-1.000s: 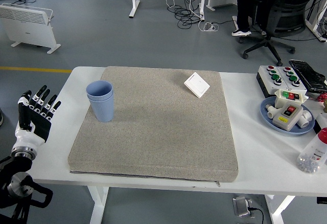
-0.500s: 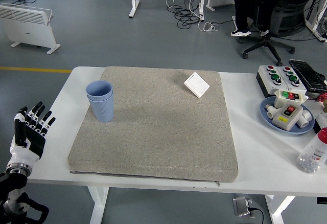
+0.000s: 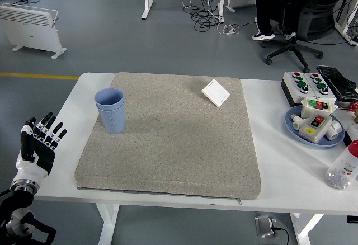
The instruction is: Push cup pick cup insert cup
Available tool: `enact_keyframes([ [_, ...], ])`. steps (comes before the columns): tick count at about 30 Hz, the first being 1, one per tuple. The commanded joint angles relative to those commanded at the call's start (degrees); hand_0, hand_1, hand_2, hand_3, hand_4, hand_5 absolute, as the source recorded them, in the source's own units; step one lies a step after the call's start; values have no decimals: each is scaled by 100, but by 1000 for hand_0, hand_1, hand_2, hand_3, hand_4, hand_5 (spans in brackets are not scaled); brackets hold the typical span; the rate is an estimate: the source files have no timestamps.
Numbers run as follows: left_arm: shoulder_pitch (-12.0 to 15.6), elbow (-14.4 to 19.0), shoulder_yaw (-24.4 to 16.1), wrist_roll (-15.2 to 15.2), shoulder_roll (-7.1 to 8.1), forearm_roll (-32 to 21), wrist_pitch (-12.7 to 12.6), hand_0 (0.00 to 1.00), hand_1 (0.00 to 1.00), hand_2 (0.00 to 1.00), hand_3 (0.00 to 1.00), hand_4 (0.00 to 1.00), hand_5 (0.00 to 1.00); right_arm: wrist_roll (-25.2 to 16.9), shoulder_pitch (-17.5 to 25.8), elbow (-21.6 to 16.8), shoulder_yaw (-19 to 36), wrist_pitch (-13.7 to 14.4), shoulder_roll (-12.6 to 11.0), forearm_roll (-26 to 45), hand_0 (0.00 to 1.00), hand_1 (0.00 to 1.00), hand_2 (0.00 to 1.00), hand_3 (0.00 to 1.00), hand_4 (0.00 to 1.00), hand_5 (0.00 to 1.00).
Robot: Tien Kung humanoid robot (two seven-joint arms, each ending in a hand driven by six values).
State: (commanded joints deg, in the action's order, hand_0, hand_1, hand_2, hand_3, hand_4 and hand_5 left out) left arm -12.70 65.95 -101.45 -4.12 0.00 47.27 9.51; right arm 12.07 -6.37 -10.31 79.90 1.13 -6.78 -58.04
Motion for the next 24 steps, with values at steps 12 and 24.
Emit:
enact_keyframes([
  [12, -15, 19, 13, -18, 0, -16, -8, 875, 896, 958, 825, 557, 998, -6, -16, 0, 55, -6, -17, -57, 766, 675, 706, 571, 118, 488],
  [24, -13, -1, 36, -78, 0, -26, -26, 875, 894, 959, 828, 562, 998, -5, -13, 0, 83, -6, -6, -60, 766, 675, 711, 569, 118, 490],
])
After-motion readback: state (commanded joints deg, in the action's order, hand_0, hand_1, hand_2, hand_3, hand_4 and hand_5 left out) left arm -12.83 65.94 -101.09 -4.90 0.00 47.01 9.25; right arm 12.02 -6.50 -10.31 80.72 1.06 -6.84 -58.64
